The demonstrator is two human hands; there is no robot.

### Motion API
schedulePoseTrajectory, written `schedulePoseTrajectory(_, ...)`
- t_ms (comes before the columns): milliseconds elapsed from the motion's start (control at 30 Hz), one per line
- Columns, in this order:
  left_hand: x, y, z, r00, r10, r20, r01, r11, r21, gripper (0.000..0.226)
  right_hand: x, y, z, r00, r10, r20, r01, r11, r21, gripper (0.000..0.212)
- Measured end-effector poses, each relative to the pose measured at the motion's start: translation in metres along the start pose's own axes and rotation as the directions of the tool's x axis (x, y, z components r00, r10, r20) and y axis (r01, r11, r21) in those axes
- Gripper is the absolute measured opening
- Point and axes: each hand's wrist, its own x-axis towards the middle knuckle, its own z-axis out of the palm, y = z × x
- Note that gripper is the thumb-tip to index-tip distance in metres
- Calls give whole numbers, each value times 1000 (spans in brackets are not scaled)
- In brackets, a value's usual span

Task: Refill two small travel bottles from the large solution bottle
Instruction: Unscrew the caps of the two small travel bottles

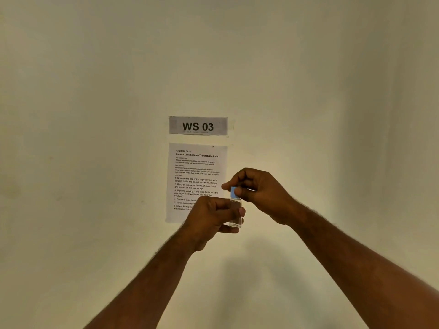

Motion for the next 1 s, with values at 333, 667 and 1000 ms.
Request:
schedulePoseTrajectory(333, 3, 8, -1, 1000, 23, 0, -23, 1000, 13, 7, -1, -8, -6, 996, 30, -83, -29, 1000, 11, 24)
schedulePoseTrajectory(667, 3, 1, 0, 998, 54, -21, -53, 998, 31, 9, -6, -4, -1, 991, -1, -133, -6, 999, -51, 20)
schedulePoseTrajectory(1000, 6, -6, 1, 997, 61, -46, -60, 998, 17, 15, -7, 1, 1, 987, 5, -161, -23, 994, -106, 23)
